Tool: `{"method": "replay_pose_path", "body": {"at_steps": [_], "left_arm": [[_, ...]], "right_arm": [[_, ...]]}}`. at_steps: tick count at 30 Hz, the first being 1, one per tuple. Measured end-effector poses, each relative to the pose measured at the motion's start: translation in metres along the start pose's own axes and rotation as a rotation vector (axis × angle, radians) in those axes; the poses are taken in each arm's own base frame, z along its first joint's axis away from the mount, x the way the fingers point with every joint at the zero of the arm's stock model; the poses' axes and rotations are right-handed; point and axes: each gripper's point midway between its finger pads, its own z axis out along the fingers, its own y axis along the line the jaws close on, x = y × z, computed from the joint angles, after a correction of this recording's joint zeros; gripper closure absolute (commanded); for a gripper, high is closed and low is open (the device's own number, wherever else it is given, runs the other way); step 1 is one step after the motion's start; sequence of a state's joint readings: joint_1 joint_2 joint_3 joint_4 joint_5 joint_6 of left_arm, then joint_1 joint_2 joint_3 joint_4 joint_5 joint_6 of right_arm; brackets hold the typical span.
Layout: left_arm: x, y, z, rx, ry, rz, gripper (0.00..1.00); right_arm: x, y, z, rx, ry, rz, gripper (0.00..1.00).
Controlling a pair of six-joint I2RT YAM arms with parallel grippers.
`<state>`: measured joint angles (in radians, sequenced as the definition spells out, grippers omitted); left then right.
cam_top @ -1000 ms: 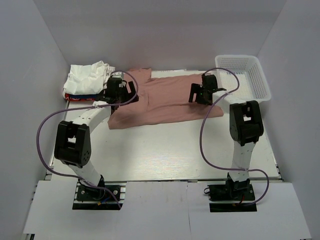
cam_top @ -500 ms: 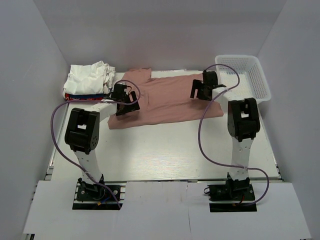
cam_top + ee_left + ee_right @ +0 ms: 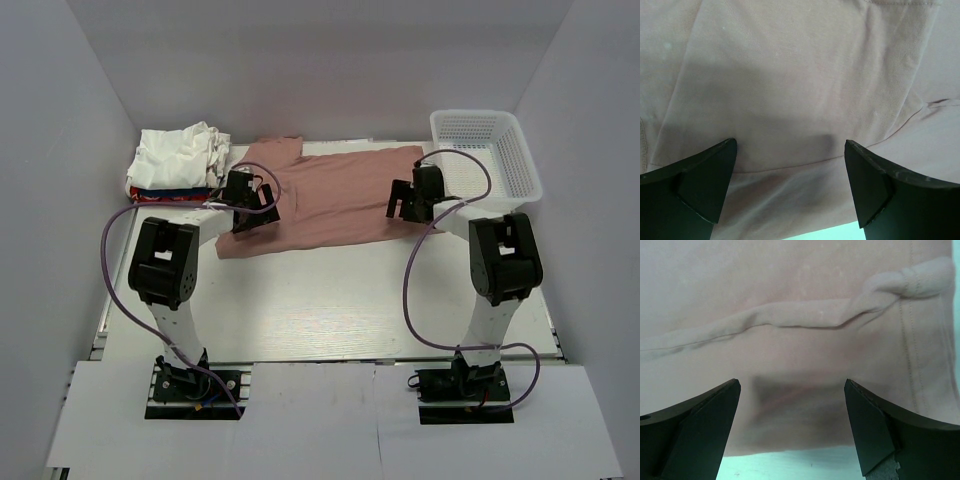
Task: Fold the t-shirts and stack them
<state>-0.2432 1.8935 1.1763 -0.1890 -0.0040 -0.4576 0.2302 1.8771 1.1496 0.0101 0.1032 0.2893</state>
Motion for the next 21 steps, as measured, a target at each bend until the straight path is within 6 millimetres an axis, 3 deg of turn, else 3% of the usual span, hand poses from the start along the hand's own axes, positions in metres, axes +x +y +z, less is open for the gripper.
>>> {"method": "replay_pose_path", "body": {"at_steps": [4, 9, 14, 21], "left_arm": [[0.0, 0.003, -0.001, -0.013, -0.007, -0.006, 0.01], [0.009, 0.006, -0.008, -0.024, 0.007, -0.022, 0.01], [0.043, 0.019, -0.036, -0.054, 0.054, -0.074, 0.01], [0.113, 0.039, -0.097, -0.073, 0.171, -0.157, 0.01]], "right_arm": [[0.005, -0.001, 0.015, 0.016, 0.035, 0.023, 0.1], [0.011, 0.004, 0.009, -0.004, 0.042, 0.083, 0.1], [0.059, 0.0, -0.039, -0.033, 0.07, 0.167, 0.1], [0.122, -0.003, -0.101, -0.071, 0.102, 0.231, 0.1]]}}
